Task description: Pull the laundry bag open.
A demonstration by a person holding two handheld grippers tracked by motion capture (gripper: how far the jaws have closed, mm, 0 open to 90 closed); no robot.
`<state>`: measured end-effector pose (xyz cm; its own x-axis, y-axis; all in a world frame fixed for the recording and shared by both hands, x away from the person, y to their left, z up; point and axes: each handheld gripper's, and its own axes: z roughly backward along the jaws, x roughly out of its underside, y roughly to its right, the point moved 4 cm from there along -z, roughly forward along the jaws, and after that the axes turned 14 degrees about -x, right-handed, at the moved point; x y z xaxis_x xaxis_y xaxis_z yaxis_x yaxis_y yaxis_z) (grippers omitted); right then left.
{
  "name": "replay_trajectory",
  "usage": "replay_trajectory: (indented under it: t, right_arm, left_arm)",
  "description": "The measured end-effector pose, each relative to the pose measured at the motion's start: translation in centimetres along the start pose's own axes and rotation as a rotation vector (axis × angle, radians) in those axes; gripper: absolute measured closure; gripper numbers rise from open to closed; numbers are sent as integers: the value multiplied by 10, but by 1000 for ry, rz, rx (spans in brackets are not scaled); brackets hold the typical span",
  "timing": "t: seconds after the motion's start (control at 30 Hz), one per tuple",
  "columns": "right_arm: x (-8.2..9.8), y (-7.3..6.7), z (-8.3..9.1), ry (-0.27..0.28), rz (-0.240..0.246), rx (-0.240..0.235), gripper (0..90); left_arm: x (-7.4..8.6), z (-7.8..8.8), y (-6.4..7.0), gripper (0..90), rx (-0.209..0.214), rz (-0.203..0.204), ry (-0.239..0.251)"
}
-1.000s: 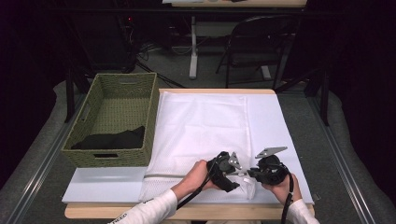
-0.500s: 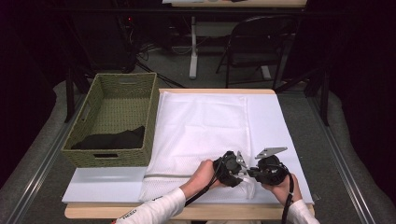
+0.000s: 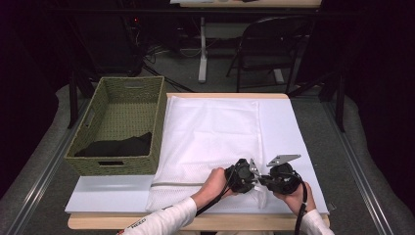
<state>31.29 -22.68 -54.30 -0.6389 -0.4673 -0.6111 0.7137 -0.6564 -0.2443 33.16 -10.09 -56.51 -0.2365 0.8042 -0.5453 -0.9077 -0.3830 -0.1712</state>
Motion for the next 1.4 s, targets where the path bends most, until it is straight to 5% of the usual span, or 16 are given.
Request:
replay_trajectory:
  t: [0.13,0.43,0.67,0.97,1.4]
  right_arm:
    - [0,0,-1,-7,4,3,847]
    - [3,2,-3,-25,-6,-1,836]
    - [8,8,-7,-45,-72,-47,708]
    - [5,3,-7,-25,-69,-59,832]
    - [5,2,-6,-22,-62,-62,840]
  left_arm:
    - [-1,-7,4,750,0,0,16]
    - [2,-9,4,862,-13,27,26]
    - [3,-6,4,865,-1,35,38]
    - [3,-6,2,860,-4,39,45]
    - [3,-7,4,852,-11,55,68]
